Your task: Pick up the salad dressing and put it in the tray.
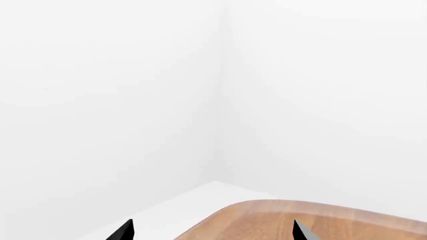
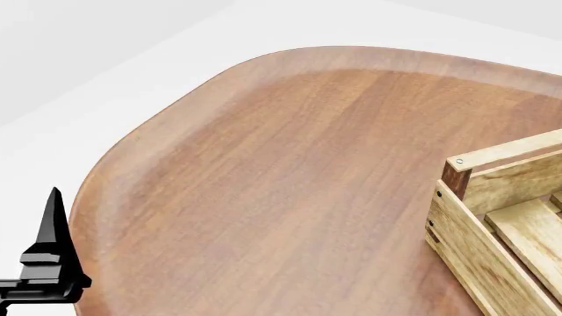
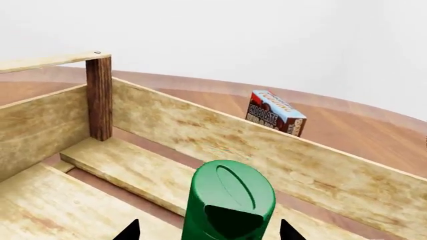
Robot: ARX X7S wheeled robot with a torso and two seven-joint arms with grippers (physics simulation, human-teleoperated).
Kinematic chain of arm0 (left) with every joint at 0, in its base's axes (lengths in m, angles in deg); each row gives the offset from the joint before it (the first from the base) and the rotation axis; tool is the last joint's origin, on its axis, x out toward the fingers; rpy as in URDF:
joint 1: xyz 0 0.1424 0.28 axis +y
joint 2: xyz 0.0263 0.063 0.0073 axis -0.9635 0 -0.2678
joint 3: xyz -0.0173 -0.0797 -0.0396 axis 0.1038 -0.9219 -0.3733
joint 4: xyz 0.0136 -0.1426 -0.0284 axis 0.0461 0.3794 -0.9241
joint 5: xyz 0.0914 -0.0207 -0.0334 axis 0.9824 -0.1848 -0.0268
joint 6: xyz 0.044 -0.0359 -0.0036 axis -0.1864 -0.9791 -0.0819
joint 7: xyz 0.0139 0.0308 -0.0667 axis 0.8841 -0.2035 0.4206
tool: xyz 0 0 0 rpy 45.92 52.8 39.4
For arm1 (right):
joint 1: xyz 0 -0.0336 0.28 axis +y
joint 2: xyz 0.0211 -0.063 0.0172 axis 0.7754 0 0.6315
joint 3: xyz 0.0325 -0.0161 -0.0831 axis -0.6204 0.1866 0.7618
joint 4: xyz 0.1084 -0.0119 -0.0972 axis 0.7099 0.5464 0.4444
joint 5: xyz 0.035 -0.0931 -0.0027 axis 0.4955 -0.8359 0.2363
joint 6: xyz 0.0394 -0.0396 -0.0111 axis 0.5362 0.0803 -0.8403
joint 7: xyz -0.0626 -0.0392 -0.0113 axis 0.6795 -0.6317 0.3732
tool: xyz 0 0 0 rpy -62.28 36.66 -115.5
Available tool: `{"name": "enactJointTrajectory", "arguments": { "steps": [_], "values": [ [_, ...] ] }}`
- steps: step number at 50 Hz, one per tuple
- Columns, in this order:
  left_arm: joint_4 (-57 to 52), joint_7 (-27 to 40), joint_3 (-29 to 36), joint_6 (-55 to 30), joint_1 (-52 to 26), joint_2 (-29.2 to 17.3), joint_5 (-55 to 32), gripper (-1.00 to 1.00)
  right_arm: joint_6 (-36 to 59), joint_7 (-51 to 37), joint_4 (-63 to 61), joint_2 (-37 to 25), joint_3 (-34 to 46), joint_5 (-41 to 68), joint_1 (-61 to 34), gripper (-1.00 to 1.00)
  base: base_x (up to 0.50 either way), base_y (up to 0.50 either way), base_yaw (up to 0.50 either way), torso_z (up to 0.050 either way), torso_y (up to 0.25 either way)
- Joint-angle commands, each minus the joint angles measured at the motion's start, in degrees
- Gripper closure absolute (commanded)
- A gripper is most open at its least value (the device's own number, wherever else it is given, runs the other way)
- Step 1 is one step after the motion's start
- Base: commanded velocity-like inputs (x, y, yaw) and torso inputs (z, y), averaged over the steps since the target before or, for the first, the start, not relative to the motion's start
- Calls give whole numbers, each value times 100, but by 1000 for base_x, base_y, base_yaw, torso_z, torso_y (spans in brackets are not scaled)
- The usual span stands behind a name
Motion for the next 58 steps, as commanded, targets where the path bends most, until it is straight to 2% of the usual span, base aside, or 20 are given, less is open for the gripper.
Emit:
{"name": "enactJointTrajectory", "arguments": {
  "steps": [1, 21, 30, 44, 51, 58],
  "values": [
    [-25, 16, 10, 9, 2, -15, -13, -100, 1302, -53, -2348, 108, -164, 89, 836, -100, 0, 0, 0, 0, 0],
    [-160, 110, -77, -63, -56, -74, -107, -100, 3291, 1, -7176, 65, -368, 398, 1804, -100, 0, 0, 0, 0, 0],
    [-270, 190, -761, 803, -67, 37, -160, -100, 3547, 2, -9406, 145, -389, 429, 2410, -100, 0, 0, 0, 0, 0],
    [-784, 375, -1544, 1585, 4, 100, -254, -100, 3269, -192, -11797, 489, -697, 373, 3369, -100, 0, 0, 0, 0, 0],
    [-995, 408, -1735, 1851, 95, 126, -199, -100, 2862, -310, -12456, 697, -911, 359, 3719, -100, 0, 0, 0, 0, 0],
    [-1088, 351, -1865, 2318, 211, 245, 60, -100, 2038, -563, -12682, 885, -1056, 112, 4073, -100, 0, 0, 0, 0, 0]
  ]
}}
